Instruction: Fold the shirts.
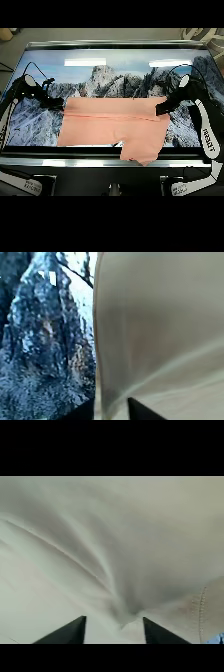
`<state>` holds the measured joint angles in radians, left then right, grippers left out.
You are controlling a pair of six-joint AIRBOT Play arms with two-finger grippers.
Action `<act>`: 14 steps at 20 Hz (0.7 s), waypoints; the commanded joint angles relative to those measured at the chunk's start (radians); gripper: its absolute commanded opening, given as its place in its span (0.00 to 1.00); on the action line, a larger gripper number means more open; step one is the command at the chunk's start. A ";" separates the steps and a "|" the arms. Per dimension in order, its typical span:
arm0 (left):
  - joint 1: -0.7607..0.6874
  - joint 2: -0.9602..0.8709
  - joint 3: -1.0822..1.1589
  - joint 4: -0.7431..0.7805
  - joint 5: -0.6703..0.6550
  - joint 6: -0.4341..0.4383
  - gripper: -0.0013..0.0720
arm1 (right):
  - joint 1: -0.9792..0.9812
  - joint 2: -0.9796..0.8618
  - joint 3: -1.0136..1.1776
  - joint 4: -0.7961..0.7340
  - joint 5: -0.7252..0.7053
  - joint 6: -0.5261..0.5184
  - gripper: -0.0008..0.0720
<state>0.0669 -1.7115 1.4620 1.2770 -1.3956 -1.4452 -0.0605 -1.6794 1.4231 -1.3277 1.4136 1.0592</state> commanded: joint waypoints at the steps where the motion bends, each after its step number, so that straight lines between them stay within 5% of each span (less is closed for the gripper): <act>1: 0.010 0.004 -0.008 0.000 -0.099 -0.018 0.67 | 0.000 0.019 0.026 -0.005 0.034 -0.005 0.62; 6: 0.123 0.136 -0.097 0.002 -0.203 -0.005 0.65 | -0.062 0.136 0.041 -0.179 0.211 -0.059 0.69; 10: 0.183 0.333 -0.489 0.021 -0.064 0.011 0.65 | -0.161 0.250 -0.170 -0.157 0.198 -0.067 0.68; 12: 0.180 0.395 -0.631 0.006 0.011 0.058 0.53 | -0.162 0.312 -0.273 -0.154 0.154 -0.088 0.68; 14: 0.180 0.414 -0.688 -0.033 0.054 0.062 0.53 | -0.162 0.354 -0.335 -0.147 0.130 -0.089 0.68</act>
<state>0.2359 -1.3621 0.9188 1.2793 -1.4269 -1.4132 -0.2066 -1.3933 1.1934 -1.4754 1.5757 0.9844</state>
